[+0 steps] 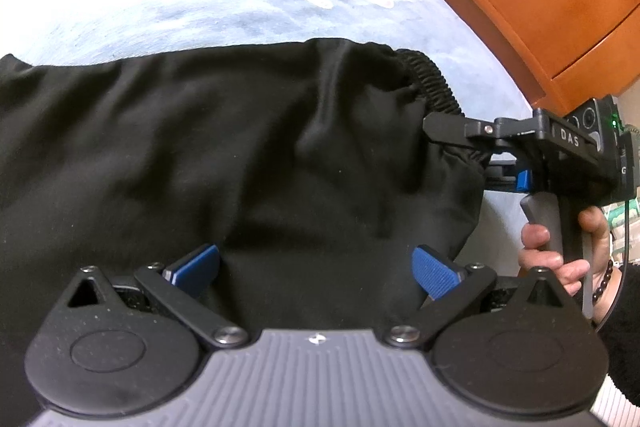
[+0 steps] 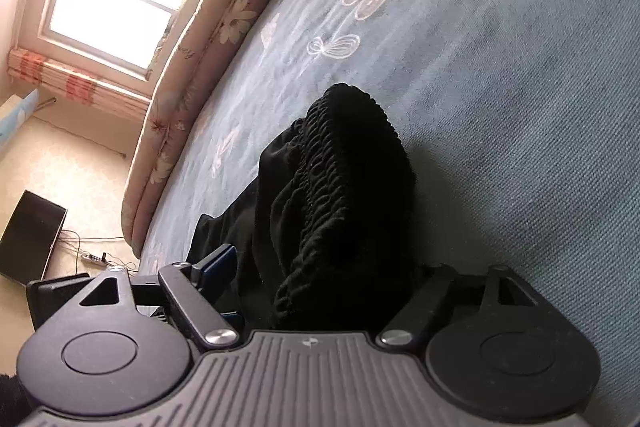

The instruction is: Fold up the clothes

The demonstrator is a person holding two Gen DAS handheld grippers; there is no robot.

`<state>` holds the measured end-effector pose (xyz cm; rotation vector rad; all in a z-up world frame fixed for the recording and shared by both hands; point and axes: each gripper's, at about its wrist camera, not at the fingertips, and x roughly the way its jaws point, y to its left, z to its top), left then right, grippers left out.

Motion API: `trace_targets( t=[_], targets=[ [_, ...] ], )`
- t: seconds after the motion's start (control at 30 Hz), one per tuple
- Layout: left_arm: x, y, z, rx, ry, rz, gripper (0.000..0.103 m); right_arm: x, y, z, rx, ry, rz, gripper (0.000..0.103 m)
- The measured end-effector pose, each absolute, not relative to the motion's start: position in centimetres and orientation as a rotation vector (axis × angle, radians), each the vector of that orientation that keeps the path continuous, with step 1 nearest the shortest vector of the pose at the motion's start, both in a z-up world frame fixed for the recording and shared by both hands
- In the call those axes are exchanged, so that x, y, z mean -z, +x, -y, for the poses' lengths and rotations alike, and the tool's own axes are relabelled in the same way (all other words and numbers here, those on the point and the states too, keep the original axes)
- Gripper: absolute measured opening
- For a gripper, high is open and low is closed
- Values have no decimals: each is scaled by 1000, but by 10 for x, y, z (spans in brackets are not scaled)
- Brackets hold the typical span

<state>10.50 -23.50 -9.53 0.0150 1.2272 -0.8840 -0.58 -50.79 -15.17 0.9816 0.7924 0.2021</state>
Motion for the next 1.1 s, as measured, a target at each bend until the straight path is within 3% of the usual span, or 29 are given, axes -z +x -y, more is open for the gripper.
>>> trace_targets(
  t=[0.57,0.83,1.1],
  targets=[
    [93,105,222,916,-13,-1220,102,138,-1,491,-96,891,-863,82],
    [92,106,215,929,-42,-1221,102,135,-5,487,-30,786,-897,51],
    [92,109,211,901,-104,-1228,102,127,-1,474,21,694,-928,47]
  ],
)
